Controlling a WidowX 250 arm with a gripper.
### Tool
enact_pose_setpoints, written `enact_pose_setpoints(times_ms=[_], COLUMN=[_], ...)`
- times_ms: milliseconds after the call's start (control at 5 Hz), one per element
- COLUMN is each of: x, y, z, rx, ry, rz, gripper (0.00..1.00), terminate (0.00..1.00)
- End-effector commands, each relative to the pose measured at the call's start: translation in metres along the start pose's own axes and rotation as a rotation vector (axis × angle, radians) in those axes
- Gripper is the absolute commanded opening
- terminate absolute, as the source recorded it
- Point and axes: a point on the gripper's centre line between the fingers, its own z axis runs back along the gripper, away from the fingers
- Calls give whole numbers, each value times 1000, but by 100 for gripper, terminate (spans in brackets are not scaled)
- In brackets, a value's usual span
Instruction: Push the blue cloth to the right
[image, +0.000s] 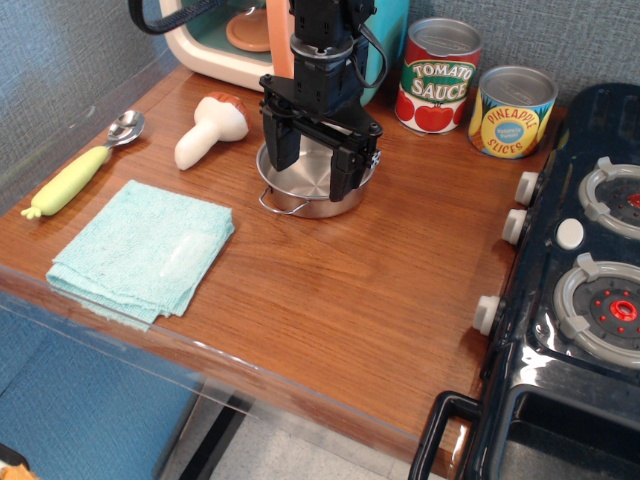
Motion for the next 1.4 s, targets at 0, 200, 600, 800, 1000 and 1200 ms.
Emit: enact_pose_setpoints(times_ms=[0,200,600,800,1000,1200], x=[0,-8,-31,-58,-86,-104], y=[0,9,28,53,78,99], z=[0,10,28,12,-14,-39], rx=[0,6,77,108,114,35], ry=[0,-14,-32,48,96,103], rz=[0,33,53,90,104,137], gripper=[100,100,100,100,100,100], terminate=[0,0,0,0,0,0])
